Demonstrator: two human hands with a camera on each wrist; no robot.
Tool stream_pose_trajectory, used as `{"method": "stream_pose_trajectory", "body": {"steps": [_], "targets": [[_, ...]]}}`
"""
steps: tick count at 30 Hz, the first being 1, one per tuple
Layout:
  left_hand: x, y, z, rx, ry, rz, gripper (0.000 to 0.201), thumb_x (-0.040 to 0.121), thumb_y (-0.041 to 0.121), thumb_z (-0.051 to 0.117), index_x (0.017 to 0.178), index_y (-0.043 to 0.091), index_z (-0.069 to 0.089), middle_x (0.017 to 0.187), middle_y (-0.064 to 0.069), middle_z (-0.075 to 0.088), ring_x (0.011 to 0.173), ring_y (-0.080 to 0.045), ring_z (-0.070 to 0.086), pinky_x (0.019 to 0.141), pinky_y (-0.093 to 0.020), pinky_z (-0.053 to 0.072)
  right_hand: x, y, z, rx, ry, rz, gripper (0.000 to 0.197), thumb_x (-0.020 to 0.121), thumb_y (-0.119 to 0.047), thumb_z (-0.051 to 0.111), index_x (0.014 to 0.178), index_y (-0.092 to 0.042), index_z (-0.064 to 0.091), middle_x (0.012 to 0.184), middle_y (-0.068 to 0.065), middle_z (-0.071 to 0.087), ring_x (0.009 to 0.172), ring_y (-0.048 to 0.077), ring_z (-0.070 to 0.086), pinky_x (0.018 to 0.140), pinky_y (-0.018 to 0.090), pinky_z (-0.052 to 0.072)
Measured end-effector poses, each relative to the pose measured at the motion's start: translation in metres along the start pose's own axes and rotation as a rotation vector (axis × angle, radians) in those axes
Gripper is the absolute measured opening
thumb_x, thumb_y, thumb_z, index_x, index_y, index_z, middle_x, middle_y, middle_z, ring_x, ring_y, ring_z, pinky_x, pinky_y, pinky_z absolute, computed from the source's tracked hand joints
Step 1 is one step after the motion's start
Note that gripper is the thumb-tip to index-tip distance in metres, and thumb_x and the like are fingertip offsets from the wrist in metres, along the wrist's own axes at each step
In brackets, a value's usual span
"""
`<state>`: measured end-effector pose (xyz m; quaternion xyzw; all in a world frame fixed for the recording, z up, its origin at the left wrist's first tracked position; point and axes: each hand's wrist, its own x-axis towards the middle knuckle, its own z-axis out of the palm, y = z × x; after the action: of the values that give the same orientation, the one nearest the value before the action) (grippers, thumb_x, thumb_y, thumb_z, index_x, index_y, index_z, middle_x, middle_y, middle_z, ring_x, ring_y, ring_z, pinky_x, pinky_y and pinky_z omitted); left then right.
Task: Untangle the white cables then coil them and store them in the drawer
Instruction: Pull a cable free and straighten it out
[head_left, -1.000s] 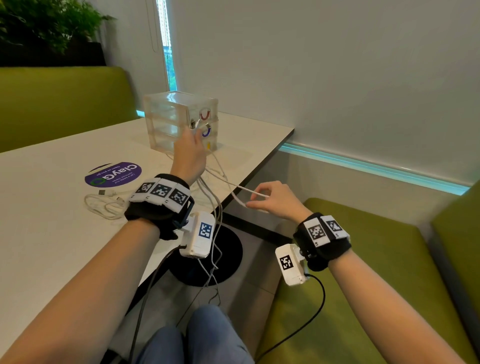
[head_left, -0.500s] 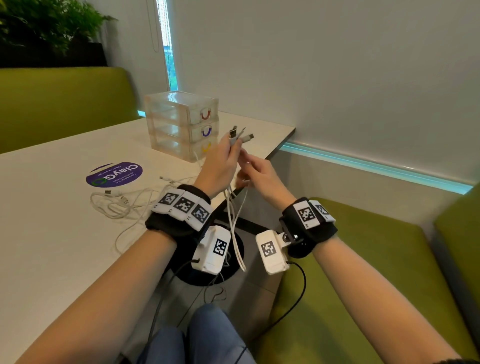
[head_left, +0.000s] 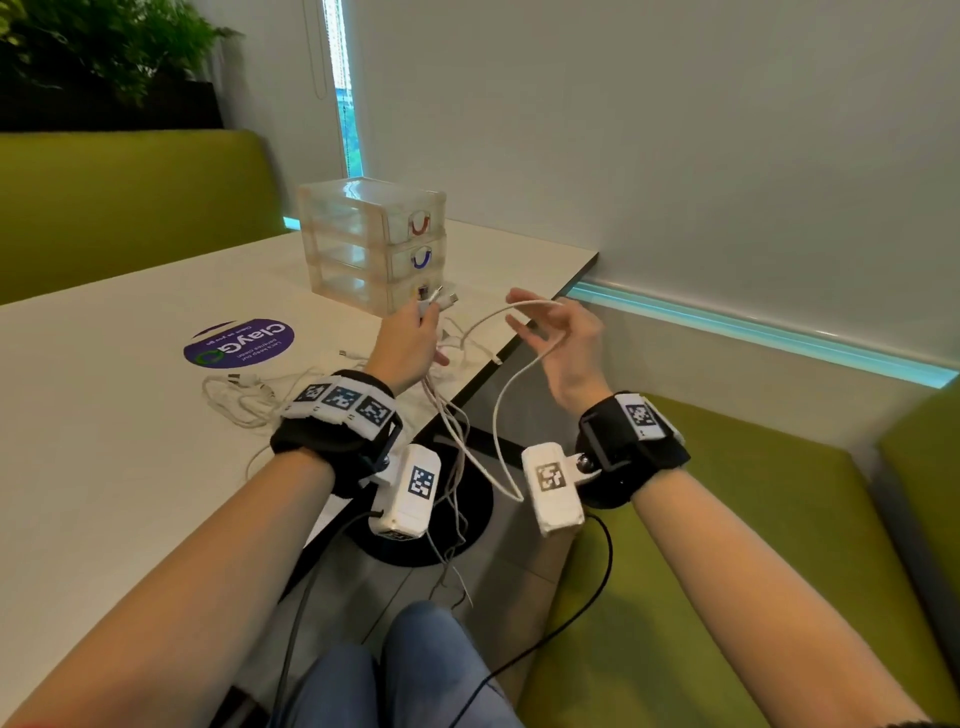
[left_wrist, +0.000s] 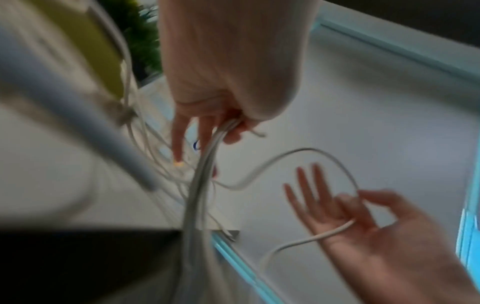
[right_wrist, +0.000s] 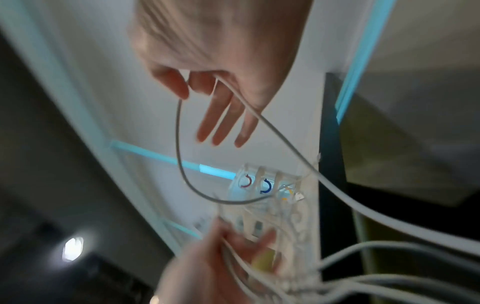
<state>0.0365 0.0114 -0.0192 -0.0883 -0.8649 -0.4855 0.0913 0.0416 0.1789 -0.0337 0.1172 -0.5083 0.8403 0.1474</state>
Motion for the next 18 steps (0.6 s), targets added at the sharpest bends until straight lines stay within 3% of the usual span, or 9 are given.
{"method": "stream_pose_trajectory", "body": {"steps": [2,3,5,8,10,12,14,16,18], "targets": [[0.003,-0.003,-0.004,0.199,-0.067,-0.058,0.041,0.102,0.025,0.028,0.079,0.003,0.052,0.089,-0.024,0.057,0.096,-0.037,0.059,0.070,-0.031,0.040,0.002,-0.004,-0.004,0.137,0.012,0.039,0.025,0.077,-0.014,0.041,0.058,-0.003,0.052,0.052,0.006,0.061,0.070,0.024,0.067,0.074,0.036,0.057],[0.005,-0.005,-0.005,0.252,-0.122,-0.093,0.044,0.102,0.028,0.028,0.094,-0.005,0.057,0.104,-0.030,0.058,0.107,-0.039,0.055,0.081,-0.036,0.040,0.002,-0.005,-0.005,0.113,0.028,0.043,0.029,0.079,-0.017,0.042,0.052,-0.008,0.046,0.041,0.001,0.049,0.055,0.020,0.062,0.068,0.034,0.057],[0.007,-0.005,-0.005,0.288,-0.217,-0.156,0.050,0.101,0.034,0.029,0.119,-0.006,0.051,0.124,-0.028,0.054,0.118,-0.038,0.049,0.096,-0.039,0.037,0.002,-0.002,-0.005,-0.049,0.060,0.025,0.048,0.091,-0.016,0.043,0.043,-0.014,0.041,0.037,-0.003,0.035,0.041,0.014,0.049,0.061,0.031,0.057],[0.010,-0.005,-0.004,0.302,-0.238,-0.175,0.057,0.101,0.038,0.030,0.126,-0.011,0.045,0.131,-0.031,0.049,0.121,-0.041,0.047,0.101,-0.040,0.036,-0.001,0.007,-0.005,-0.259,0.146,-0.024,0.037,0.091,-0.008,0.051,0.056,-0.009,0.059,0.070,0.016,0.057,0.065,0.019,0.062,0.070,0.028,0.058],[0.010,-0.006,-0.004,0.316,-0.247,-0.200,0.058,0.101,0.037,0.030,0.128,-0.012,0.042,0.132,-0.032,0.048,0.122,-0.043,0.046,0.101,-0.040,0.037,-0.003,0.008,-0.009,-0.246,0.177,-0.034,0.023,0.090,0.000,0.049,0.072,-0.003,0.064,0.085,0.015,0.063,0.078,0.019,0.064,0.076,0.031,0.058],[0.010,-0.006,-0.004,0.321,-0.261,-0.226,0.056,0.101,0.037,0.030,0.128,-0.011,0.043,0.131,-0.030,0.049,0.121,-0.041,0.047,0.101,-0.039,0.036,-0.005,0.006,-0.014,-0.248,0.128,-0.003,0.025,0.089,0.004,0.046,0.071,-0.002,0.061,0.067,0.009,0.065,0.064,0.016,0.066,0.071,0.029,0.059],[0.007,-0.004,-0.004,0.325,-0.265,-0.232,0.053,0.101,0.035,0.029,0.129,-0.007,0.045,0.132,-0.027,0.049,0.121,-0.039,0.047,0.100,-0.037,0.036,-0.009,0.005,-0.013,-0.311,0.053,0.081,0.028,0.090,0.003,0.042,0.065,-0.006,0.049,0.051,0.004,0.050,0.041,0.012,0.053,0.051,0.025,0.053],[0.004,0.001,-0.004,0.350,-0.272,-0.227,0.048,0.102,0.033,0.028,0.129,-0.003,0.046,0.134,-0.022,0.048,0.123,-0.035,0.046,0.099,-0.034,0.035,-0.009,0.011,-0.011,-0.425,0.028,0.195,0.023,0.093,-0.003,0.041,0.071,-0.009,0.042,0.049,0.001,0.035,0.033,0.008,0.032,0.035,0.021,0.036],[0.000,0.007,-0.002,0.377,-0.284,-0.234,0.044,0.103,0.027,0.024,0.133,0.000,0.042,0.140,-0.020,0.043,0.128,-0.034,0.041,0.102,-0.033,0.033,-0.007,0.020,-0.009,-0.618,0.031,0.284,0.010,0.092,-0.012,0.047,0.083,-0.010,0.048,0.054,0.001,0.034,0.034,0.008,0.029,0.035,0.020,0.031]]}}
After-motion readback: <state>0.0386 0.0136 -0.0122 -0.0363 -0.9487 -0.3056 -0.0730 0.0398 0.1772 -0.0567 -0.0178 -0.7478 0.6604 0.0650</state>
